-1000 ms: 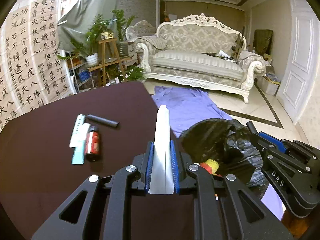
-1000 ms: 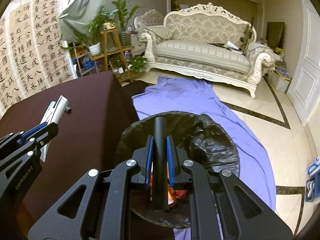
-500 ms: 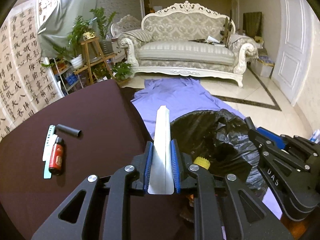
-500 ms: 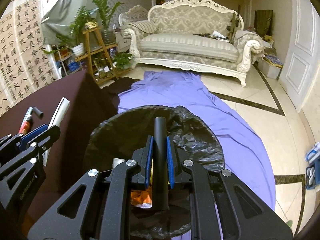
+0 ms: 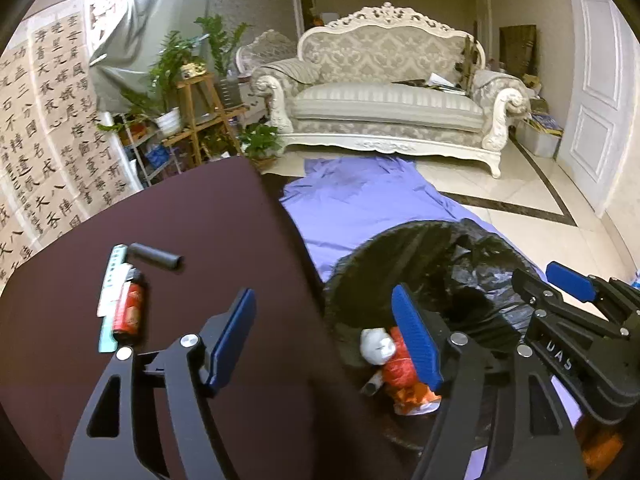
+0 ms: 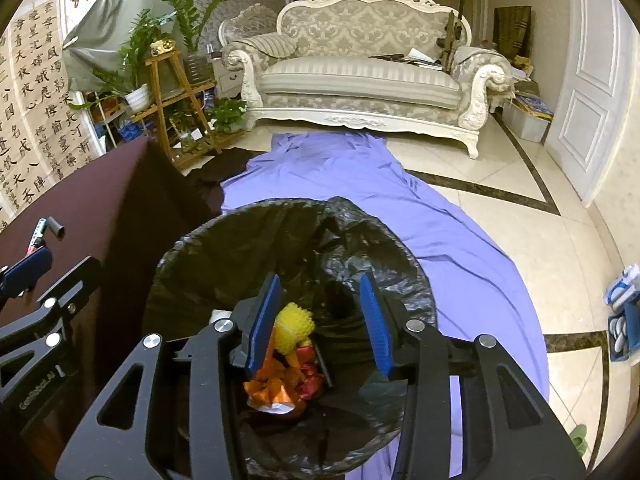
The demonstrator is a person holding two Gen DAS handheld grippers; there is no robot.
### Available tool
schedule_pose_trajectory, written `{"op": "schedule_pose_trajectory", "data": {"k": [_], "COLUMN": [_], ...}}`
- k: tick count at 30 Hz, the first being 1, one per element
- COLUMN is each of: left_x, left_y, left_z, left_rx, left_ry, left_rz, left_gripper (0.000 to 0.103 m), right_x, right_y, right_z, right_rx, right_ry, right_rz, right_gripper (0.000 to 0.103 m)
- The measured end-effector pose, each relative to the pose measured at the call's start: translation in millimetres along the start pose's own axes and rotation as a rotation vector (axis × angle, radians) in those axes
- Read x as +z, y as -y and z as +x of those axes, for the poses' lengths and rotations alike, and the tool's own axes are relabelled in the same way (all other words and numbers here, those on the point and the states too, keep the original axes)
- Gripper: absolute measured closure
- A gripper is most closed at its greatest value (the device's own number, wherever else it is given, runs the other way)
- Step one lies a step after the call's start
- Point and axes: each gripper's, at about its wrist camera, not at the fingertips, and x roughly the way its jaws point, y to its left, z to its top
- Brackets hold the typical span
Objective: Collect trash
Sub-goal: 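Move both open grippers back over the table, then grasp the red bottle with the right gripper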
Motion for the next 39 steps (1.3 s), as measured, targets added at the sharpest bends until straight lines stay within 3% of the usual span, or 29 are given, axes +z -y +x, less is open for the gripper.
{"op": "schedule_pose_trajectory", "data": {"k": [24,31,39], "left_x": [-46,-56,-59], "left_y": [-190,-220,-235], "left_z": [-33,-32,-28], "left_rx": [0.326,0.364,0.357], "left_ry": [-0.042,-0.058,-0.071], "left_rz": [-0.256,-0.305,-0.332], "left_gripper": [0.034,0.034,0.034], "right_x": [19,21,15], "right_y": [-216,-270,-298], "right_z": [-16,-9,8], "right_rx": [0.319,0.374,0.366], "right_ry": [0.002,-0.023,-0.074], "right_rz": [-0.297,-0.364,-0.413], "right_gripper": [0.062,0.062,0.062]}}
